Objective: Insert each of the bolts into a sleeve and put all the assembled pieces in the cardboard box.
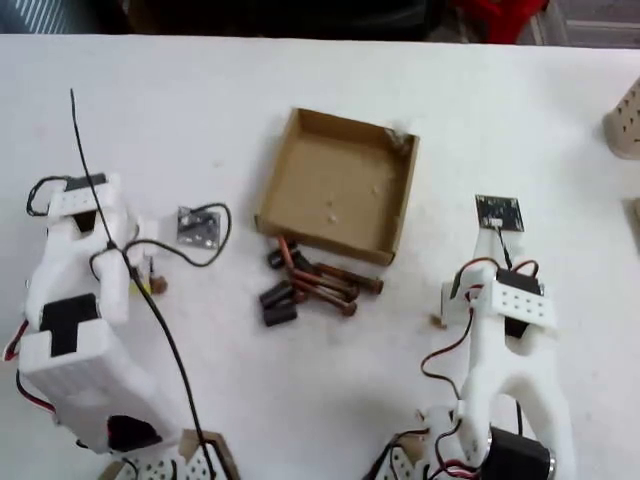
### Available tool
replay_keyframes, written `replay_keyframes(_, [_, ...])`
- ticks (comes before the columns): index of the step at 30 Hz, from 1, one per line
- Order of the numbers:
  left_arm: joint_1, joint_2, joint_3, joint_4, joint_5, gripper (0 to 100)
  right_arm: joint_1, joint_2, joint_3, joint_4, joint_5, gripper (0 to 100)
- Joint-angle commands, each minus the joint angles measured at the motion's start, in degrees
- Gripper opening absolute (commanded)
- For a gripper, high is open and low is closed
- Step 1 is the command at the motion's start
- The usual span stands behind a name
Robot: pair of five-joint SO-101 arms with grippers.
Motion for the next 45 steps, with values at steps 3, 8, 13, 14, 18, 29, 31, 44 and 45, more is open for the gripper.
replay_keyframes(3, [-0.48,1.89,-0.09,-4.66,-0.09,14,0.57,-0.92,-0.53,-0.66,0.79,1.7])
replay_keyframes(8, [-0.31,1.71,-0.09,-5.8,2.64,8,0.57,-0.92,-0.53,-0.66,0.79,1.7])
replay_keyframes(13, [-0.48,1.54,-0.09,-5.71,11.34,2,0.57,-1.01,-0.53,-0.66,0.7,1.7])
replay_keyframes(14, [-0.57,1.54,-0.09,-5.71,14.07,3,0.57,-1.01,-0.53,-0.66,0.62,1.7])
replay_keyframes(18, [-0.31,1.45,-2.64,-3.69,27.16,2,0.4,-1.01,-0.53,-0.57,0.35,1.7])
replay_keyframes(29, [5.93,1.89,-17.85,13.63,86.59,2,0.31,-1.01,-0.35,-0.57,0.35,1.7])
replay_keyframes(31, [6.11,1.89,-17.93,12.04,98.02,2,0.31,-1.01,-0.35,-0.57,0.35,1.7])
replay_keyframes(44, [11.21,1.54,-6.24,-14.07,121.67,11,0.22,-1.01,-0.35,-0.48,0.53,1.7])
replay_keyframes(45, [11.21,1.54,-6.33,-14.24,121.67,13,0.22,-1.01,-0.35,-0.48,0.53,1.7])
